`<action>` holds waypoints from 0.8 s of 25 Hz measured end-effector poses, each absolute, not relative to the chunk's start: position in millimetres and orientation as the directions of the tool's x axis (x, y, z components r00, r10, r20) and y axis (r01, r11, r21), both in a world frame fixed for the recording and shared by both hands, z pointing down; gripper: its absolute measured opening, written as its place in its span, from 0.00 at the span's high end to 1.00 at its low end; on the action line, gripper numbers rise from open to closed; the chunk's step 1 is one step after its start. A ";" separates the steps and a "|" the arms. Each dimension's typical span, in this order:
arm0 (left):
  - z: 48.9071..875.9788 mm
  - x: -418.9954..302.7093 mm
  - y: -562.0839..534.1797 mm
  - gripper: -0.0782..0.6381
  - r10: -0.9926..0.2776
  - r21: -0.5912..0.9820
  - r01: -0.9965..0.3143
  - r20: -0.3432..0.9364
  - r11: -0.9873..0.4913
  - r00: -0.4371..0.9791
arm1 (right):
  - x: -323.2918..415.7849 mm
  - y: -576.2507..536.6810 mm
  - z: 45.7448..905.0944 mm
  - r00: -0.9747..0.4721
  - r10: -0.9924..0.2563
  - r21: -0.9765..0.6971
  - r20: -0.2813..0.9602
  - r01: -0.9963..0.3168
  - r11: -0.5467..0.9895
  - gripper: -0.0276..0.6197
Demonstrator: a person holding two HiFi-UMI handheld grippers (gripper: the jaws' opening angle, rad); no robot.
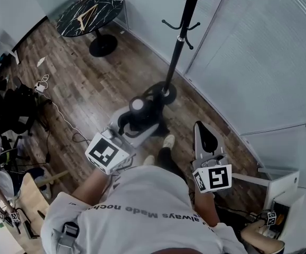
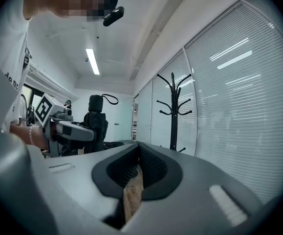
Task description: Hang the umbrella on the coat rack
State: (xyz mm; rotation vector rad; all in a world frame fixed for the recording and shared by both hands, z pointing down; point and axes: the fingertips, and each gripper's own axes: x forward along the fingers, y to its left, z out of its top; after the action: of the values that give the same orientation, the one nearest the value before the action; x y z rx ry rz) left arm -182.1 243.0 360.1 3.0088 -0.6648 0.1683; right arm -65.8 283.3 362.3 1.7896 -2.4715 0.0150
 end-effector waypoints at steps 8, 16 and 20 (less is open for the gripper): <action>357.1 -140.1 187.0 0.54 -0.430 0.025 -0.435 0.122 -0.900 0.895 | -19.0 225.9 364.1 -0.320 -0.945 0.032 0.068 -0.946 0.323 0.95; 353.1 -74.1 115.8 0.54 -0.457 0.015 -0.463 0.134 -0.886 0.879 | 54.4 153.8 362.5 -0.335 -0.940 0.017 0.060 -0.942 0.336 0.95; 350.4 -52.8 83.2 0.54 -0.479 0.018 -0.486 0.140 -0.874 0.866 | 80.0 121.9 360.5 -0.349 -0.935 0.012 0.060 -0.937 0.350 0.95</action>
State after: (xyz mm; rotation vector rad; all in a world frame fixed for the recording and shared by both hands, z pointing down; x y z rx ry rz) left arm -52.8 83.2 350.4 2.9837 -0.7725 0.2022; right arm 80.0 121.9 360.5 1.7588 -2.5348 0.0383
